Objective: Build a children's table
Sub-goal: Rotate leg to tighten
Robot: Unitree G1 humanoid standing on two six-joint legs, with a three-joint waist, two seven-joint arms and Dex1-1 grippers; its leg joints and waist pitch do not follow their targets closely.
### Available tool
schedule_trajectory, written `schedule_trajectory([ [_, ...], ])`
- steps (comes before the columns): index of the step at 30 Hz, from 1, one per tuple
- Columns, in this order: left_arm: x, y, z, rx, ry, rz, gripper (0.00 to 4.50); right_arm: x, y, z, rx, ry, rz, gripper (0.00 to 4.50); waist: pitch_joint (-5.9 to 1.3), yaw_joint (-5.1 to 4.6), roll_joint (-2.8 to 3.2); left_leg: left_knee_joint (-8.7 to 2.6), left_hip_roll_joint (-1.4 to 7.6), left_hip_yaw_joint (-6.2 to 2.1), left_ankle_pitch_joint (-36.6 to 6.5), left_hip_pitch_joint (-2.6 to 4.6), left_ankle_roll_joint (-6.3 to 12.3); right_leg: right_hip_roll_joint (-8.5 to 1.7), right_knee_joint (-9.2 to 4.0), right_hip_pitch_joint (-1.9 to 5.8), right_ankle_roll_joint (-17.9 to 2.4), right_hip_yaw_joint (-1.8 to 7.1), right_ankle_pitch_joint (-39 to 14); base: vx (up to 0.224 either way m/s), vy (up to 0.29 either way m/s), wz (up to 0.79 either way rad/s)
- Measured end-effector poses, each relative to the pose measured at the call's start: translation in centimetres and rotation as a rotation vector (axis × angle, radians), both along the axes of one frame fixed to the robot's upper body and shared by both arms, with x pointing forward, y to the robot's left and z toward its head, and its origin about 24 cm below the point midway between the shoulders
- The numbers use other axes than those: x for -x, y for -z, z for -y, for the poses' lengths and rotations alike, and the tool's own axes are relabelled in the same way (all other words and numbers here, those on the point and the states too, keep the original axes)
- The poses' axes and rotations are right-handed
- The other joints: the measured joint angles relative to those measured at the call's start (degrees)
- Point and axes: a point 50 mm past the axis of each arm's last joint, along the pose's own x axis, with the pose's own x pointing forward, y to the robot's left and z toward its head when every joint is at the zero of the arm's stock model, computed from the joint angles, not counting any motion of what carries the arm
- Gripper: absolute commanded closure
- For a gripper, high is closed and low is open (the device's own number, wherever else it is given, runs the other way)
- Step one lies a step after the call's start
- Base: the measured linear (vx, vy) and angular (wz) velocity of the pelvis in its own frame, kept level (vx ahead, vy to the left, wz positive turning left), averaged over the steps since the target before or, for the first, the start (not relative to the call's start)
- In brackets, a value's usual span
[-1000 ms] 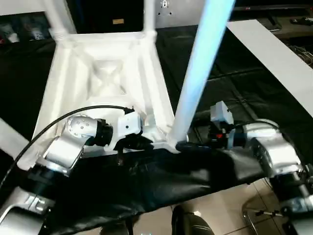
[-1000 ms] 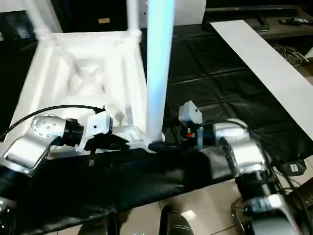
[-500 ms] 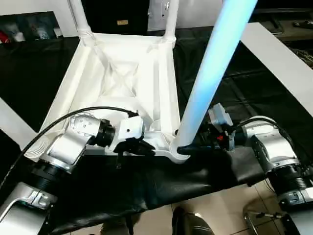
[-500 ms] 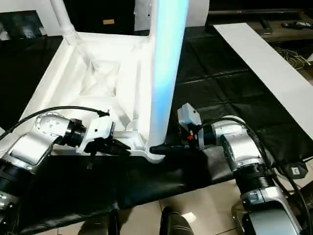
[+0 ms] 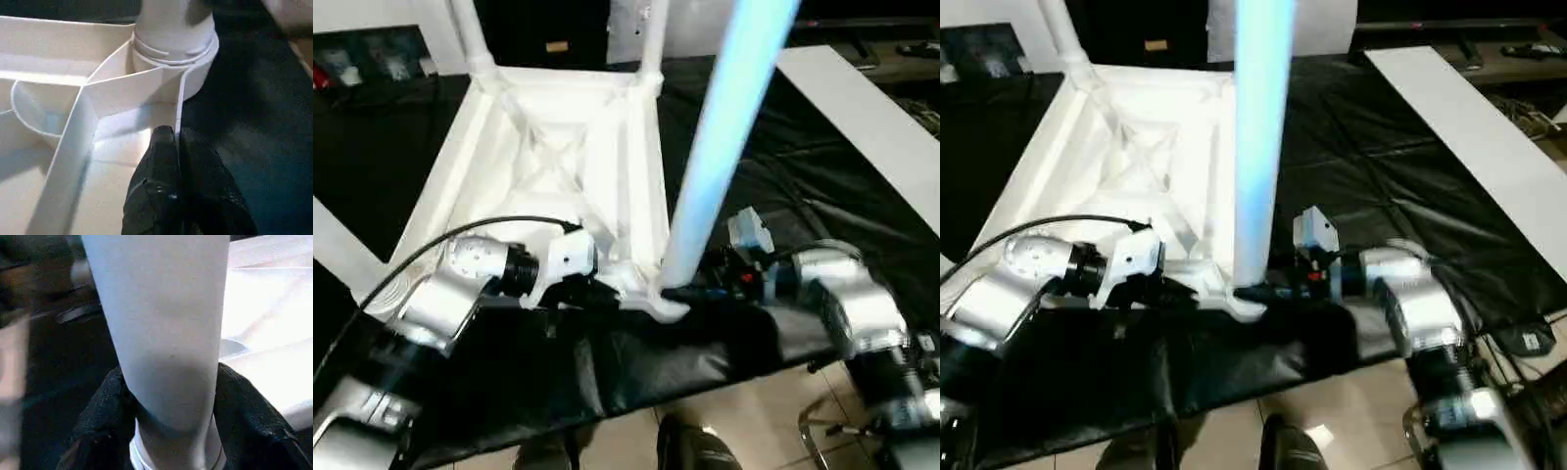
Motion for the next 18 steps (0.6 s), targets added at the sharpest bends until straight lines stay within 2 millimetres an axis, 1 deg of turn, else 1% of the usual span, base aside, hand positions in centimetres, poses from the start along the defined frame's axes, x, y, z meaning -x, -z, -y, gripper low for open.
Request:
schedule_trajectory([
  [1, -0.1, 0.0, 0.2, 0.007, -0.035, 0.003, 4.50, -0.2, 0.0, -0.1, -0.010, 0.054, 0.000, 2.54, 0.00, -0.67, 0.01, 0.00, 0.00, -0.04, 0.1, 0.02, -0.11, 0.00, -0.03, -0.05, 0.2, -0.03, -0.2, 0.000, 0.000, 0.00],
  [2, -0.1, 0.2, 0.6, 0.019, -0.069, 0.000, 4.50, -0.4, 0.1, -0.2, -0.012, 0.106, 0.000, 2.55, 0.00, -1.13, 0.01, -0.01, 0.00, -0.14, 0.1, 0.06, -0.11, 0.00, -0.15, -0.04, 0.3, -0.13, -0.3, 0.000, 0.000, 0.00],
  [4, -0.3, 0.5, 1.8, 0.060, -0.171, 0.007, 4.50, -0.7, 0.3, -0.5, -0.038, 0.278, 0.000, 2.55, 0.00, -2.18, 0.01, -0.05, 0.01, -0.35, 0.1, 0.03, -0.11, 0.01, -0.64, 0.02, 0.3, -0.40, -0.4, 0.000, 0.000, 0.00],
  [6, -0.5, 0.6, 2.6, 0.082, -0.231, 0.009, 4.50, -1.0, 0.2, -0.9, -0.042, 0.385, -0.003, 2.55, 0.02, -2.83, 0.05, -0.11, -0.01, -0.54, 0.1, -0.01, -0.10, 0.00, -1.27, 0.10, 0.3, -0.74, -0.4, 0.000, 0.000, 0.00],
  [7, -0.7, 0.7, 3.0, 0.084, -0.270, 0.014, 4.50, -1.3, 0.3, -1.3, -0.048, 0.453, -0.011, 2.56, 0.11, -3.37, 0.34, -0.16, 0.02, -1.10, 0.1, -0.01, -0.10, -0.01, -2.07, 0.53, 0.3, -1.52, -0.4, 0.000, 0.000, 0.00],
  [8, -0.9, 0.8, 3.3, 0.087, -0.304, 0.015, 4.50, -1.5, 0.4, -1.8, -0.065, 0.521, -0.030, 2.56, 0.21, -3.70, 0.55, -0.27, 0.12, -1.48, 0.0, 0.03, -0.11, 0.01, -2.83, 0.96, 0.3, -2.20, -0.4, 0.000, 0.000, 0.00],
  [9, -1.3, 0.7, 3.6, 0.091, -0.333, 0.019, 4.50, -1.7, 0.3, -2.3, -0.084, 0.592, -0.040, 2.56, 0.47, -4.01, 0.86, -0.32, 0.32, -1.78, 0.0, 0.03, -0.11, 0.00, -3.47, 1.43, 0.3, -3.02, -0.5, -0.050, 0.038, -0.07],
  [10, -1.6, 0.6, 3.9, 0.095, -0.355, 0.024, 4.50, -2.0, 0.1, -2.7, -0.096, 0.658, -0.050, 2.56, 0.97, -3.93, 1.34, -0.72, 0.62, -1.84, 0.0, -0.14, -0.14, -0.05, -2.63, 1.85, 0.0, -3.61, -1.7, -0.050, 0.038, -0.07],
  [11, -1.9, 0.5, 4.3, 0.095, -0.364, 0.029, 4.50, -2.2, 0.1, -3.0, -0.131, 0.723, -0.078, 2.56, 1.23, -3.76, 1.19, -0.84, 0.55, -1.65, 0.1, -0.09, -0.15, -0.07, 1.47, 1.68, -0.8, -2.98, -4.7, -0.107, 0.015, -0.03],
  [12, -2.1, 0.4, 4.6, 0.090, -0.368, 0.039, 4.50, -2.2, 0.1, -3.0, -0.149, 0.761, -0.088, 2.56, 1.17, -2.74, 0.57, -0.93, 0.48, -0.11, 0.1, 0.00, -0.16, -0.09, 5.70, 2.01, -1.5, -1.30, -6.5, -0.022, -0.065, 0.08],
  [13, -2.3, 0.0, 4.5, 0.089, -0.369, 0.057, 4.50, -2.6, -0.3, -3.3, -0.160, 0.771, -0.080, 2.00, 0.81, -1.95, -1.09, -0.71, 0.12, 0.57, -0.1, 0.02, -0.59, -0.22, 6.28, 1.24, 1.1, 0.78, -6.9, -0.022, -0.065, 0.08],
  [14, -2.4, -0.1, 4.4, 0.089, -0.371, 0.063, 4.50, -2.7, -0.5, -3.5, -0.169, 0.775, -0.080, 2.00, 0.79, -1.58, -0.97, -0.16, -0.40, -0.38, -0.5, -0.32, -0.88, -0.24, 6.05, 0.91, 1.1, 0.73, -6.9, 0.044, -0.100, -0.09],
  [15, -2.4, -0.1, 4.4, 0.089, -0.367, 0.063, 4.50, -2.7, -0.6, -3.7, -0.185, 0.771, -0.085, 1.86, 0.72, -0.81, -0.62, 0.26, -1.08, -2.55, -0.8, -0.74, -0.51, 0.07, 5.85, 1.14, 1.1, 0.65, -6.9, 0.030, -0.056, -0.30],
  [16, -2.3, -0.1, 4.5, 0.088, -0.360, 0.066, 4.50, -2.7, -0.6, -3.7, -0.196, 0.772, -0.087, 1.86, 0.70, -0.48, 0.04, 0.05, -1.33, -4.00, -0.3, -1.01, -1.29, 0.12, 5.80, 1.17, 1.1, -0.16, -6.9, 0.030, -0.056, -0.30],
  [17, -2.3, -0.2, 4.4, 0.083, -0.354, 0.070, 4.50, -2.6, -0.6, -3.7, -0.201, 0.769, -0.085, 1.64, 0.70, -0.42, 0.30, -0.04, -0.96, -4.11, 0.7, -1.02, -2.00, 0.38, 5.70, 1.17, 0.7, -0.39, -6.7, 0.057, -0.009, -0.21],
  [18, -2.3, -0.4, 4.3, 0.078, -0.347, 0.078, 4.50, -2.5, -0.7, -3.7, -0.209, 0.762, -0.084, 1.64, 0.64, -0.51, 0.44, -0.02, -0.71, -4.11, 0.7, -1.02, -2.00, 0.70, 5.23, 1.16, 0.4, -0.38, -6.4, 0.000, 0.000, 0.00],
])
